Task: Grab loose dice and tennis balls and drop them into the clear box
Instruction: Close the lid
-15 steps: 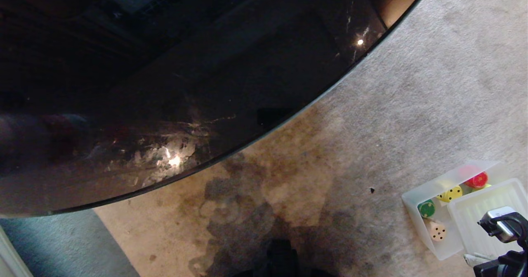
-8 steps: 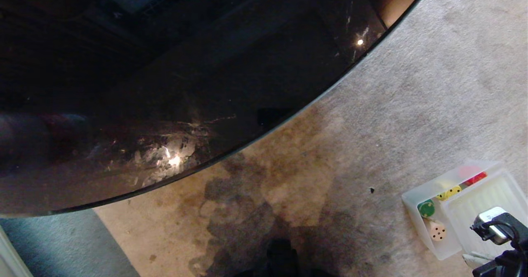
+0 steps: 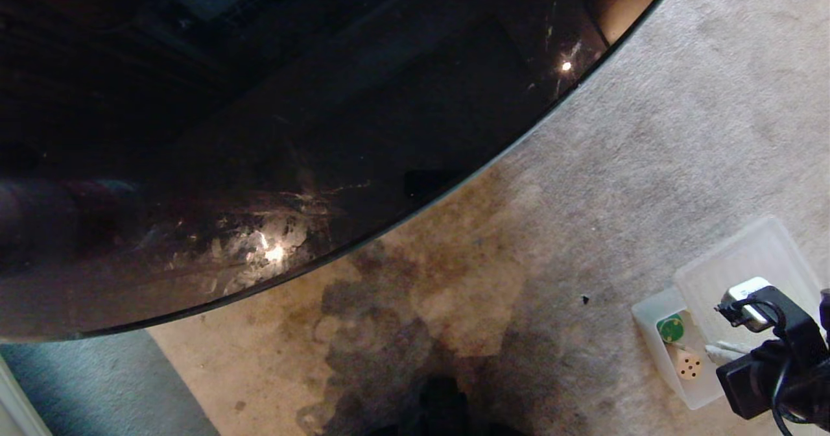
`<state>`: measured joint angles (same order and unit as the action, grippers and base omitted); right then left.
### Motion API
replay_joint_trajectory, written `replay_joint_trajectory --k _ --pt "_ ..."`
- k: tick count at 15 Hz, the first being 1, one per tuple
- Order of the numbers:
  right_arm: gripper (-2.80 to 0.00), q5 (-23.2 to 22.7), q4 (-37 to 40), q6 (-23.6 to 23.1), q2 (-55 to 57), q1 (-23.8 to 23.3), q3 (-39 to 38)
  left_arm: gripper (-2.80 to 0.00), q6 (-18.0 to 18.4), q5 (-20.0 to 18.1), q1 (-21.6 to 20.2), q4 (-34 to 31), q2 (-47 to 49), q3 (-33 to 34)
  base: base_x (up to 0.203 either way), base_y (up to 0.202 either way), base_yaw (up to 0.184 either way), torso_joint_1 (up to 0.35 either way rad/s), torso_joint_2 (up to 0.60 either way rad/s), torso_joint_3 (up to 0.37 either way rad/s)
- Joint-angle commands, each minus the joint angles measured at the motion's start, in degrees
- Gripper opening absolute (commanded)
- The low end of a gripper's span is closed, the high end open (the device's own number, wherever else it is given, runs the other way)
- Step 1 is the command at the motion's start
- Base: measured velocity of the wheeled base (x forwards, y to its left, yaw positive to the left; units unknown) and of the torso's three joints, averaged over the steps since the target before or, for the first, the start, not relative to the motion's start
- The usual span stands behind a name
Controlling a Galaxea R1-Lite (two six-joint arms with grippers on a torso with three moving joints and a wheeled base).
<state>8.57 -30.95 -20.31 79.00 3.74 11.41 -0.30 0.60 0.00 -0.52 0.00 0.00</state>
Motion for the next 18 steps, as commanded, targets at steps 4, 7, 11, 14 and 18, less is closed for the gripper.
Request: replay_joint_trajectory --k 4,7,11,14,18 --pt "-2.8 2.53 0.37 -3.27 2.05 -0.06 0.37 -2.8 -0.05 0.02 0.0 0.0 0.0 0.0 0.0 0.0 0.0 0.0 0.0 0.0" --pt "-2.8 3.5 0.66 -7.35 3.09 -0.26 0.48 -2.8 -0.05 0.02 0.0 0.0 0.0 0.0 0.0 0.0 0.0 0.0 0.0 0.0" --pt "-2.8 4.37 -1.24 -4.42 5.22 -0.41 -0.02 -2.8 -0.05 0.02 0.0 0.0 0.0 0.0 0.0 0.0 0.0 0.0 0.0 0.0" --pt "-2.8 4.5 -2.08 -3.21 7.74 -0.52 -1.62 -2.8 -0.13 0.02 0.0 0.0 0.0 0.0 0.0 0.0 0.0 0.0 0.0 0.0" --pt "-2.8 4.0 -2.62 -2.28 4.85 -0.49 -2.36 -2.8 -0.05 0.02 0.0 0.0 0.0 0.0 0.0 0.0 0.0 0.0 0.0 0.0"
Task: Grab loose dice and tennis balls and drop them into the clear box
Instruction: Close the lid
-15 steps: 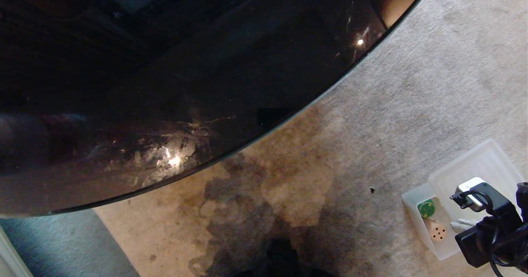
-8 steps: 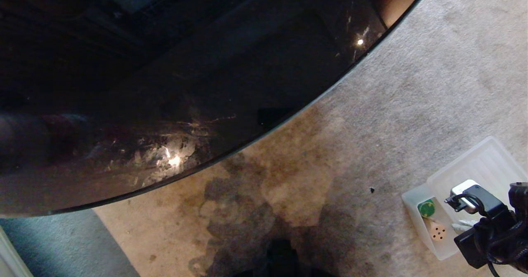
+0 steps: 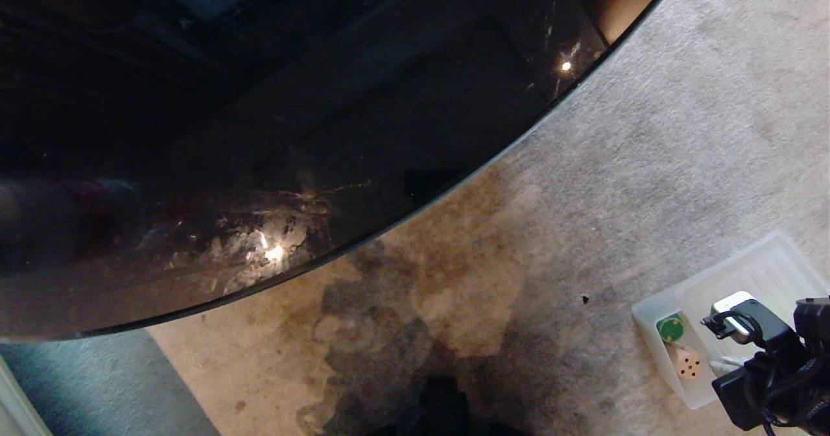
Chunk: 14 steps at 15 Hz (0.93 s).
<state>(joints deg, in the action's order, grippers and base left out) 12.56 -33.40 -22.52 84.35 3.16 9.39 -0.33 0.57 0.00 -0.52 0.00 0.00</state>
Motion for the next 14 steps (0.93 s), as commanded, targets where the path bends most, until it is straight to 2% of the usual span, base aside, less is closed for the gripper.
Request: replay_joint_trajectory --k 1,14 --pt "-2.8 0.01 -0.24 -0.07 -0.35 0.09 0.07 -2.8 -0.02 0.04 0.0 -0.01 0.0 0.0 0.0 0.0 0.0 0.0 0.0 0.0" --pt "-2.8 0.36 -0.26 1.51 -0.9 0.18 -0.77 -2.8 0.07 0.04 0.0 -0.01 0.0 0.0 0.0 0.0 0.0 0.0 0.0 0.0"
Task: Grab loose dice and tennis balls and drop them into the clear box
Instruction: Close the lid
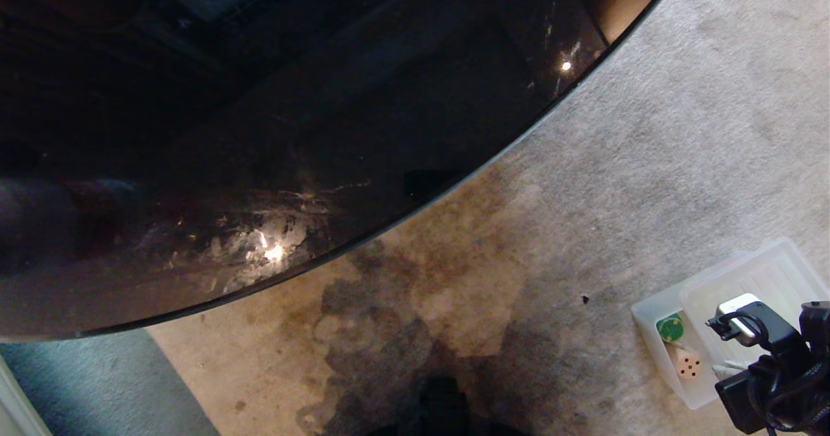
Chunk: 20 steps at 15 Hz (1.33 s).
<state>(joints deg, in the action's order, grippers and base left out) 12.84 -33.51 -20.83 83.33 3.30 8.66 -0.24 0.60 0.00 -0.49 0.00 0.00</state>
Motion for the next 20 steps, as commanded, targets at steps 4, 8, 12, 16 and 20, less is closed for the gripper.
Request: replay_joint_trajectory --k 4,8,12,16,20 --pt "-2.8 0.0 -0.15 -0.08 0.25 0.04 -0.04 -2.8 -0.02 0.02 0.0 -0.04 0.0 0.0 -0.125 0.0 0.001 0.001 0.0 0.005" --pt "-2.8 0.0 -0.24 0.0 0.16 0.04 0.13 -2.8 -0.08 0.02 0.0 -0.04 0.0 0.0 0.0 0.0 0.0 0.0 0.0 0.0" --pt "-2.8 0.29 -0.81 -0.55 -0.13 0.04 0.05 -2.8 -0.02 0.02 0.0 -0.04 0.0 0.0 0.0 0.0 0.0 0.0 0.0 0.0" --pt "-2.8 2.04 -5.98 -0.94 -0.1 0.44 -0.13 -2.8 -0.02 0.02 0.0 -0.04 0.0 0.0 0.0 0.0 0.0 0.0 0.0 0.0" --pt "-2.8 7.38 -7.65 -0.87 -0.19 0.48 -1.79 -2.8 -0.02 0.02 0.0 -0.04 0.0 0.0 0.0 0.0 0.0 0.0 0.0 0.0"
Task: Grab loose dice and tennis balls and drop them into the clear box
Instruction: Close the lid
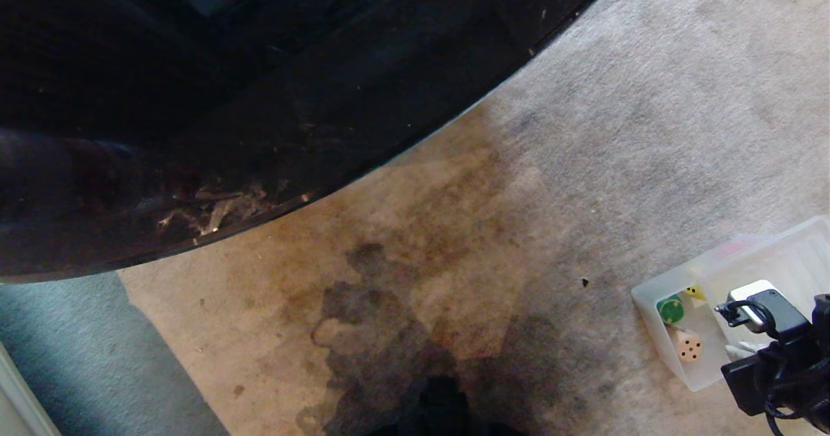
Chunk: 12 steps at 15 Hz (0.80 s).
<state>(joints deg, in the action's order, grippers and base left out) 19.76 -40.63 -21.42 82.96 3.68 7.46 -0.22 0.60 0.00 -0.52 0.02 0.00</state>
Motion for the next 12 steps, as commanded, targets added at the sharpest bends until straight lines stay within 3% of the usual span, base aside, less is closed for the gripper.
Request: replay_joint_trajectory --k 1,3,7,12 --pt "-2.8 0.55 -0.88 -0.92 1.22 0.58 -0.66 -2.8 -0.04 0.02 0.0 0.0 0.06 0.0 0.0 0.0 0.0 0.0 0.0 0.0" --pt "-2.8 0.82 -2.63 -3.27 2.54 1.5 -0.37 -2.8 -0.04 0.02 0.0 0.0 -0.02 0.0 0.0 0.0 0.0 0.0 0.0 0.0" --pt "-2.8 0.2 -5.13 -2.88 8.61 2.5 -2.3 -2.8 -0.04 0.02 0.0 0.0 -0.02 0.0 0.0 0.0 0.0 0.0 0.0 0.0" --pt "-2.8 -1.46 -6.19 2.2 13.77 2.66 -2.64 -2.8 -0.04 0.02 0.0 0.0 -0.02 0.0 0.0 0.0 0.0 0.0 0.0 0.0"
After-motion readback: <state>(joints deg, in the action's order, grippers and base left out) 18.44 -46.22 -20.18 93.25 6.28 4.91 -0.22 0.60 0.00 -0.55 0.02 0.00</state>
